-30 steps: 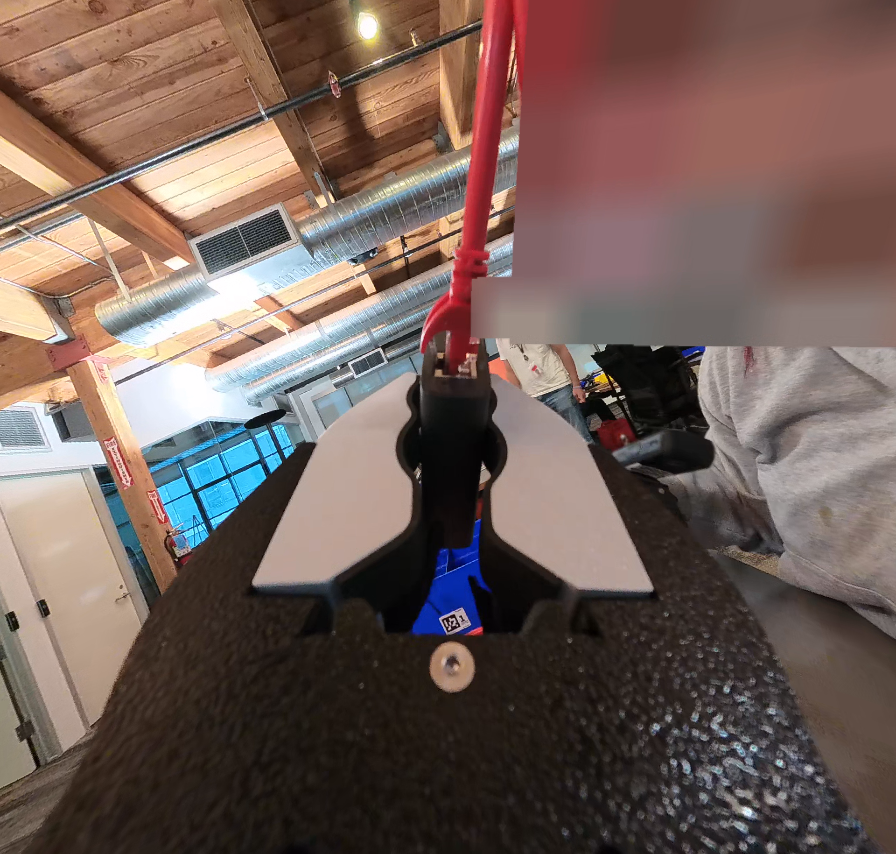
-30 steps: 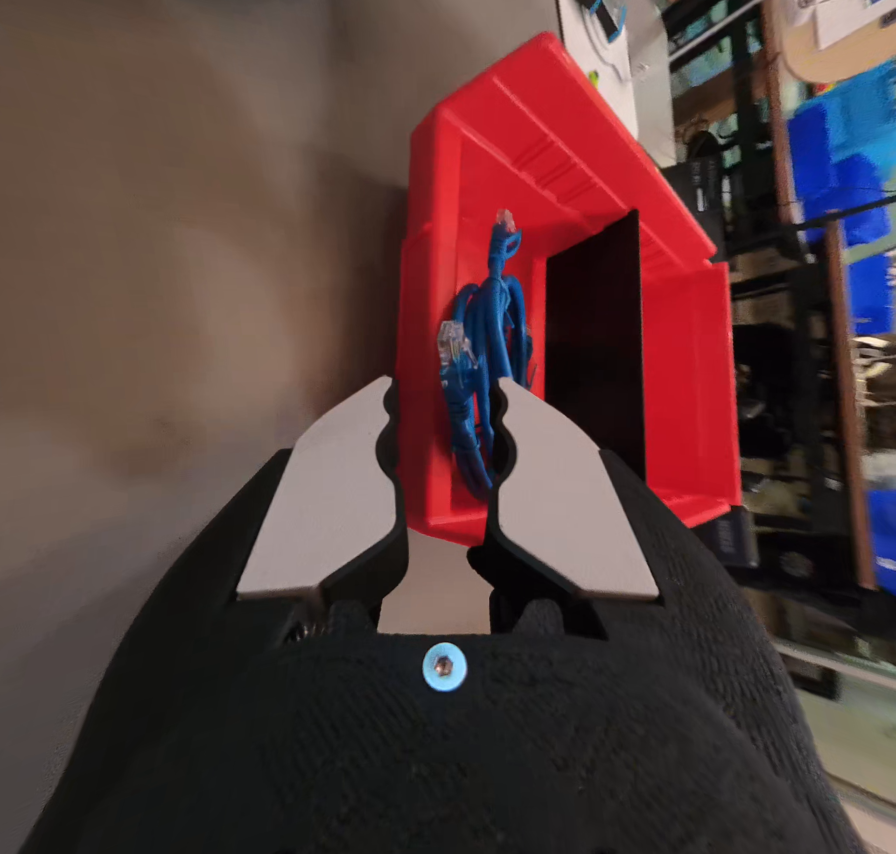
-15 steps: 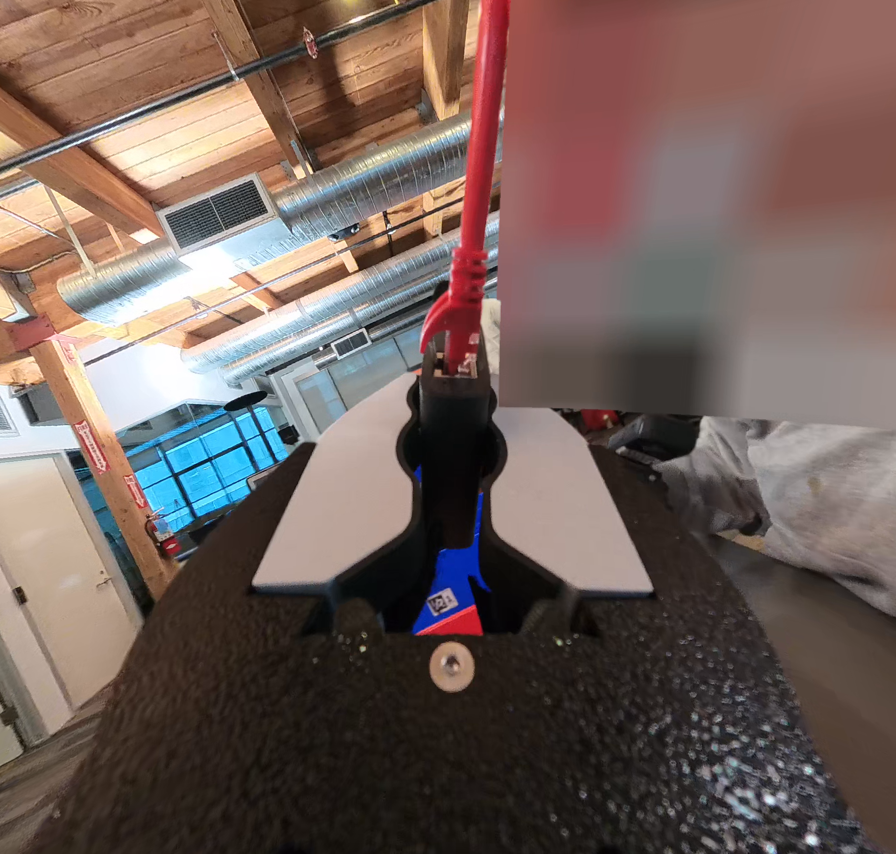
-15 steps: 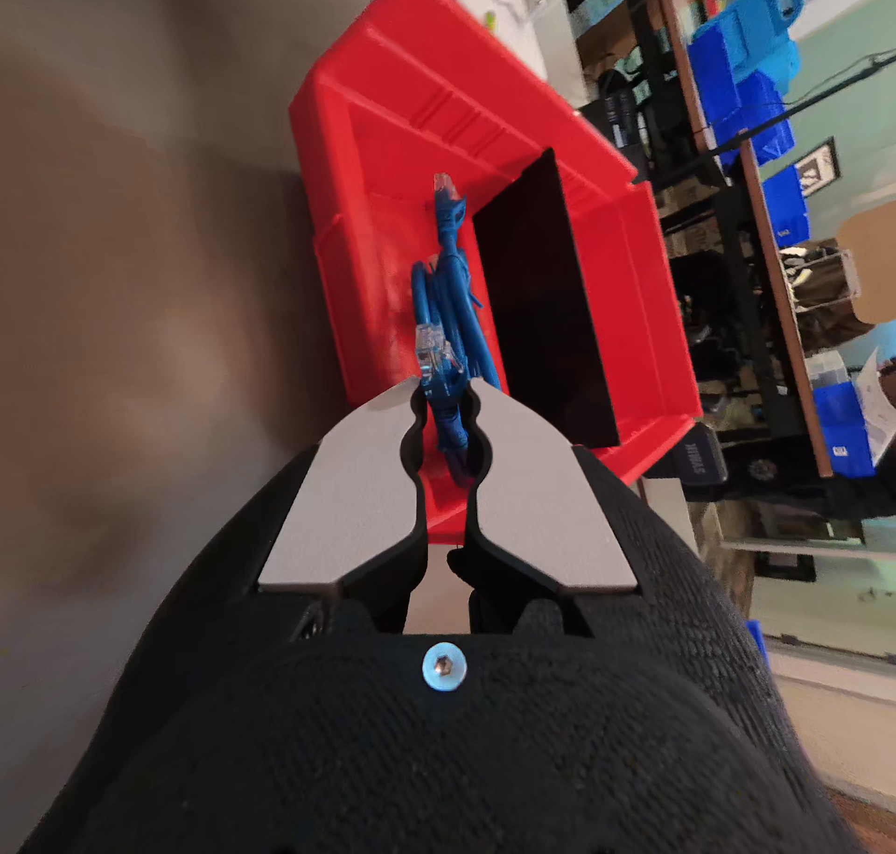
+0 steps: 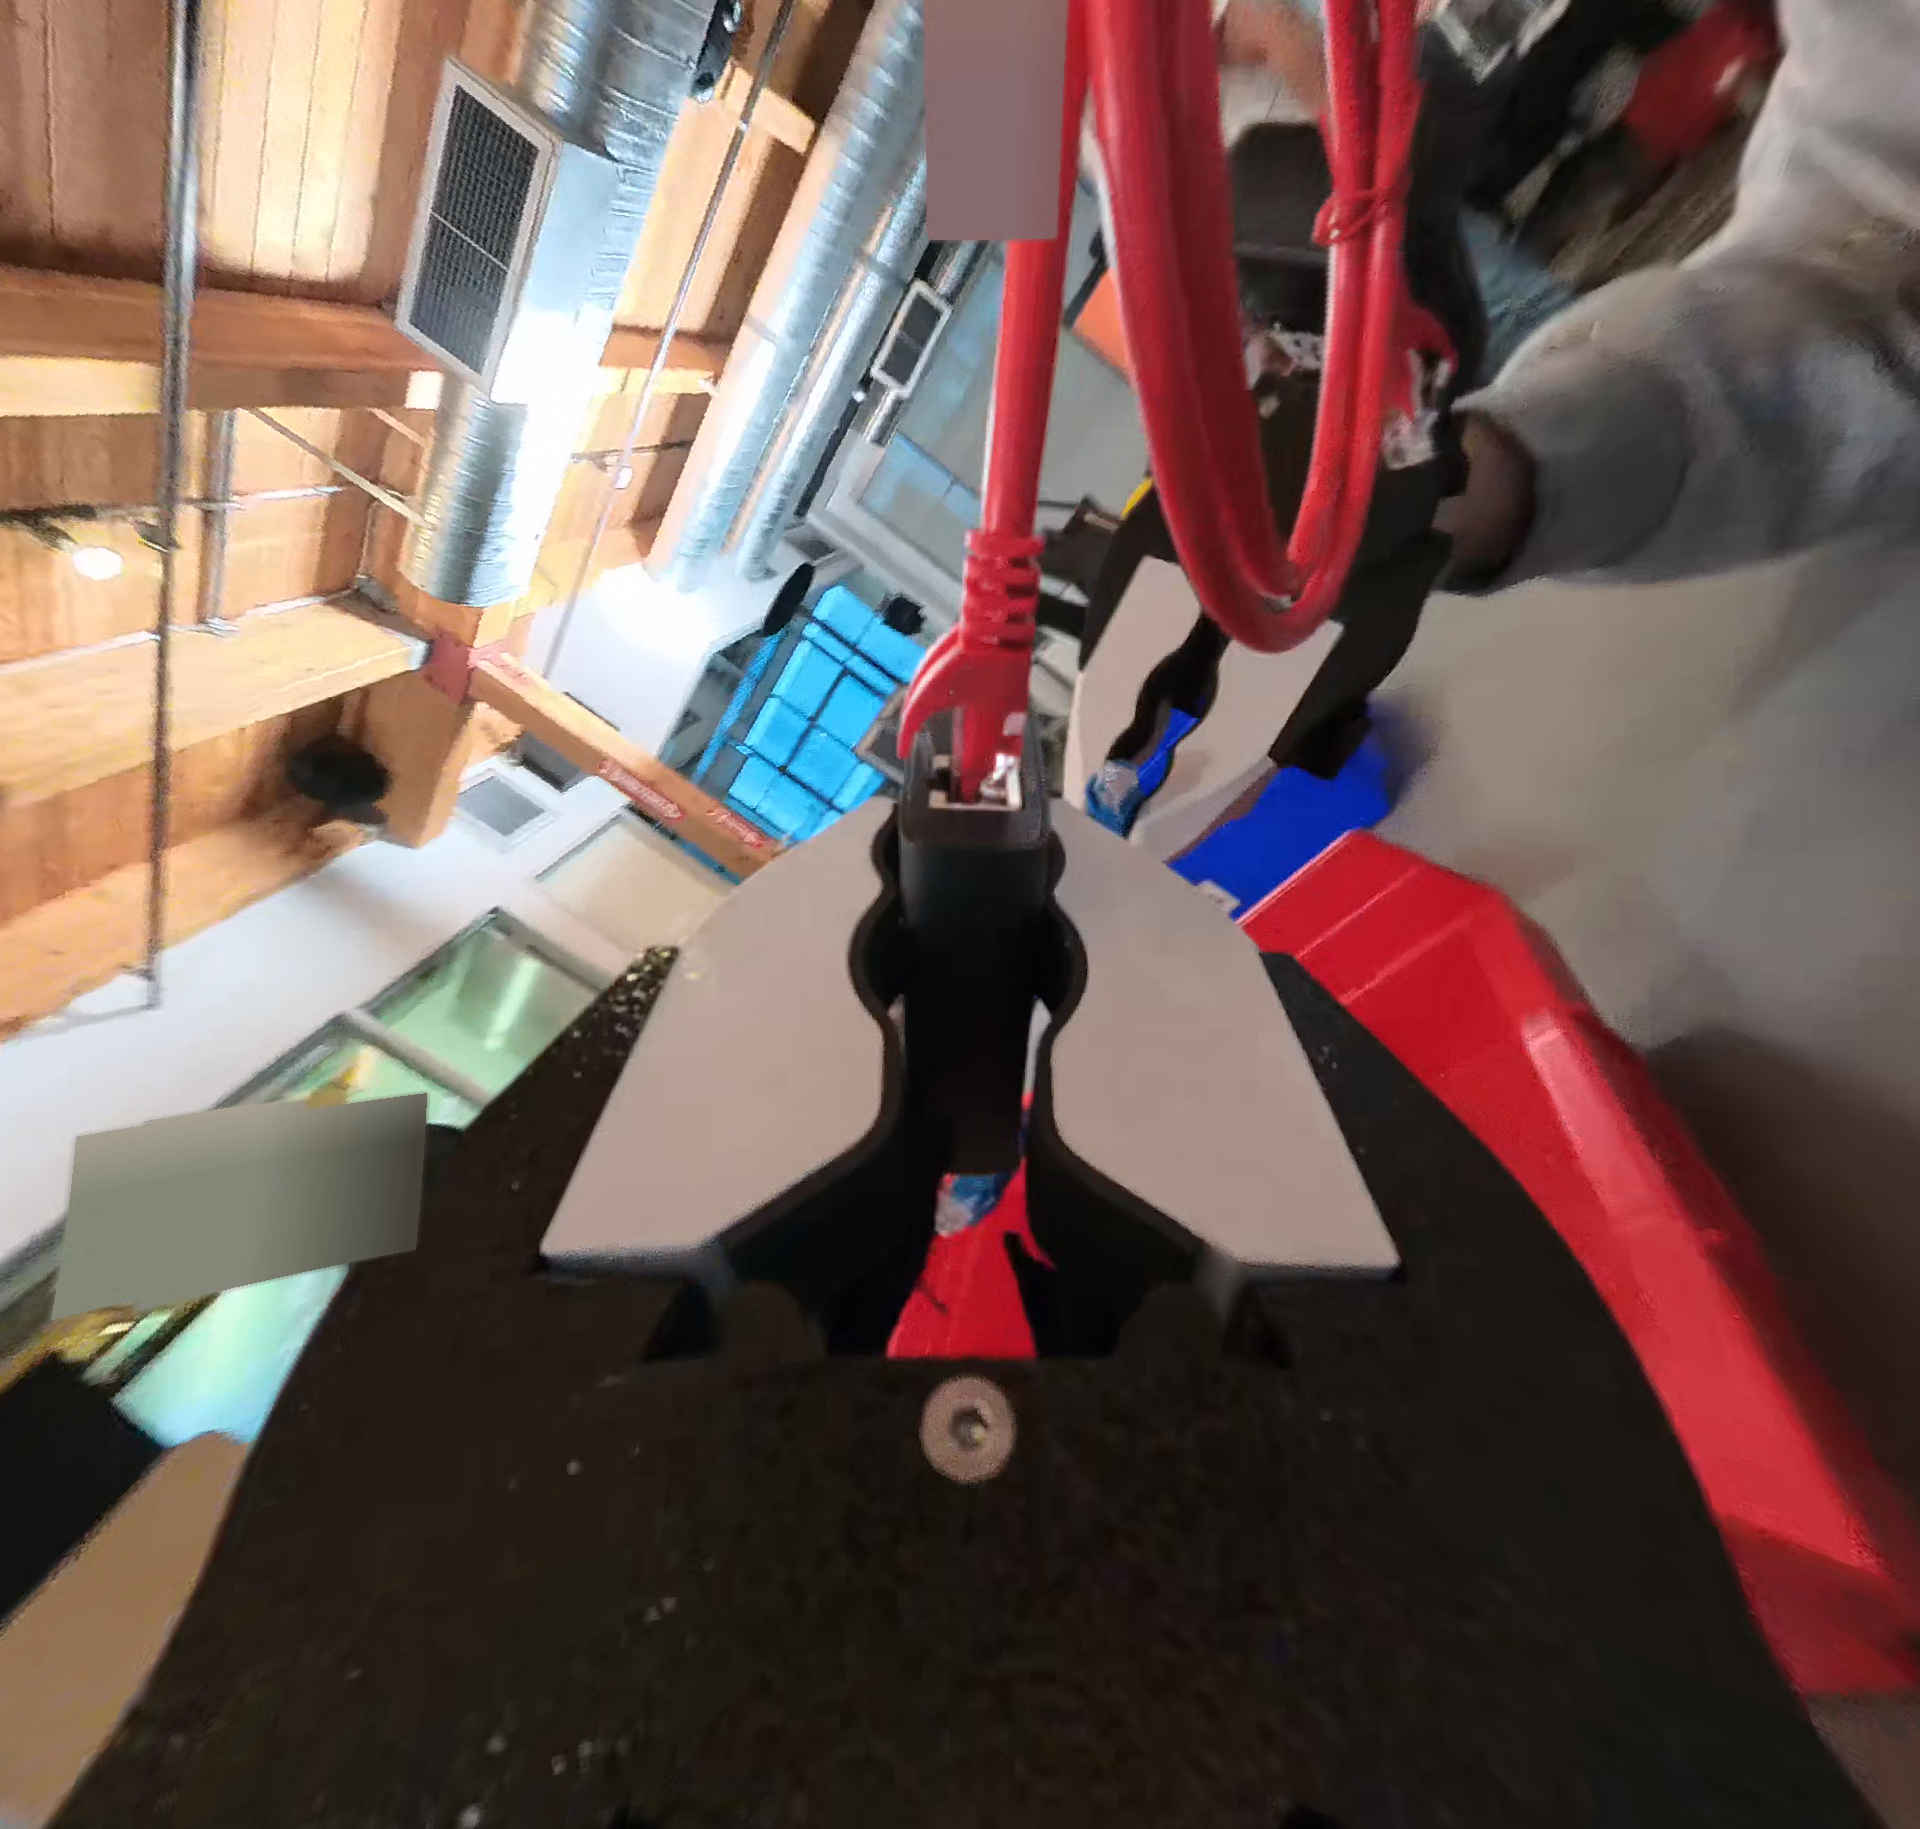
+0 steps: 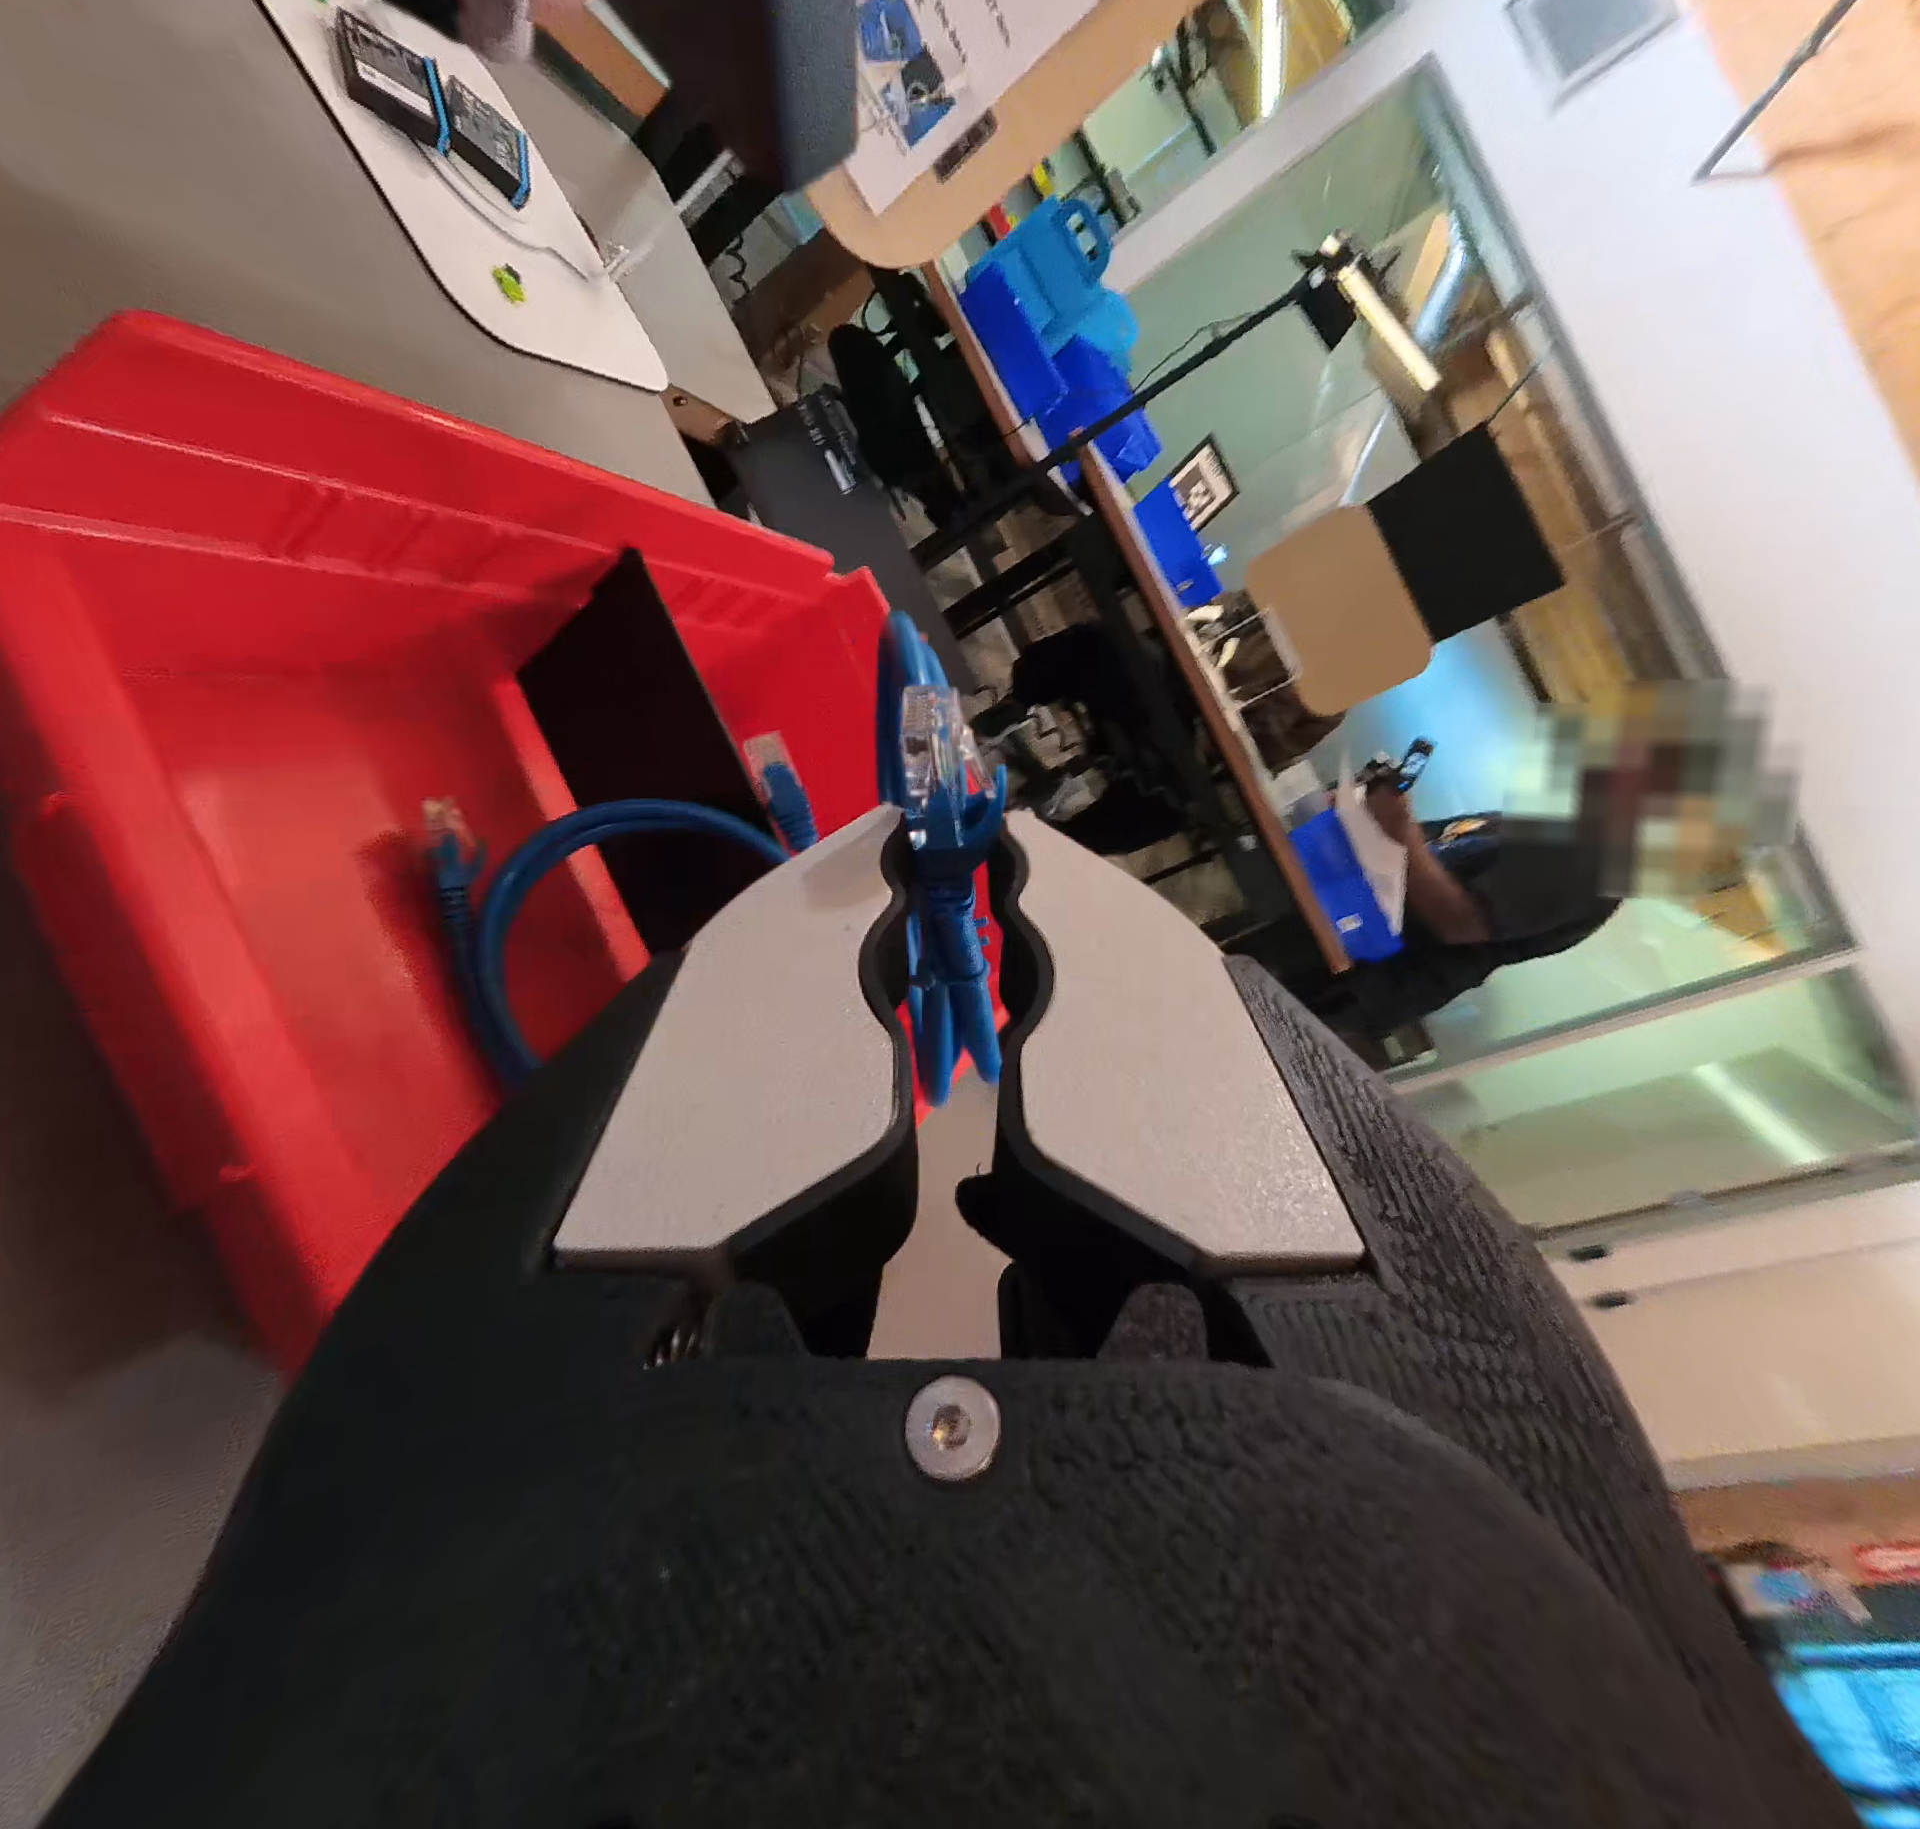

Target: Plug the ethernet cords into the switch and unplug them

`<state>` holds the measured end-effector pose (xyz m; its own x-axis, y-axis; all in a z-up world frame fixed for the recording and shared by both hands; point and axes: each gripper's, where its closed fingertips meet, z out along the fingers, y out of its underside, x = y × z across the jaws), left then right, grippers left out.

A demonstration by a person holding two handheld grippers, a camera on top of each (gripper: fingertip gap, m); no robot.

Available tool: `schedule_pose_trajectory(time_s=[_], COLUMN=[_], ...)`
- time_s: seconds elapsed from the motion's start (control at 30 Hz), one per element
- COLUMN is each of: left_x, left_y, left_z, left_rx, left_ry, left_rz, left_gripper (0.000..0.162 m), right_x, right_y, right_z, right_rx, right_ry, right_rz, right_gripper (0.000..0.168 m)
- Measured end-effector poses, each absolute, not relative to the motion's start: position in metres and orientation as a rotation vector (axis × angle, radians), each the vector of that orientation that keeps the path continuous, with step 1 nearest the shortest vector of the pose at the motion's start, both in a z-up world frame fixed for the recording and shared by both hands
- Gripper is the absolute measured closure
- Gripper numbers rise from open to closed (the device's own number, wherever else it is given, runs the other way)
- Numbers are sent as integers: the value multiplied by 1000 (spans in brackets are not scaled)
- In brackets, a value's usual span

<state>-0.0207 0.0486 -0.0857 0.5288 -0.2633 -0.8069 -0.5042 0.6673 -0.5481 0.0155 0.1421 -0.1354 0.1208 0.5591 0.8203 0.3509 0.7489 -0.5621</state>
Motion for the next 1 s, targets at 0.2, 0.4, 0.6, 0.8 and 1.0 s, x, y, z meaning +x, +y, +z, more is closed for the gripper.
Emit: schedule_pose_trajectory(time_s=[0.2,0.4,0.6,0.8,1.0], left_x=[-6,12,60,85,93], left_y=[46,50,44,37,33], left_z=[-100,-109,-126,-130,-130], left_rx=[-755,-581,-339,-155,-121], left_ry=[1085,1235,1429,1537,1511], left_rz=[535,946,1004,1078,1047], left_gripper=[141,141,142,142,141], right_x=[4,6,3,19,23], right_y=[148,143,118,72,63], right_z=[-123,-94,-75,-76,-80], right_rx=[-583,-310,26,333,433], right_ry=[-1462,-1369,-1269,-1176,-1156], right_rz=[68,-72,-124,-114,-103], right_gripper=[157,157,157,158,158])
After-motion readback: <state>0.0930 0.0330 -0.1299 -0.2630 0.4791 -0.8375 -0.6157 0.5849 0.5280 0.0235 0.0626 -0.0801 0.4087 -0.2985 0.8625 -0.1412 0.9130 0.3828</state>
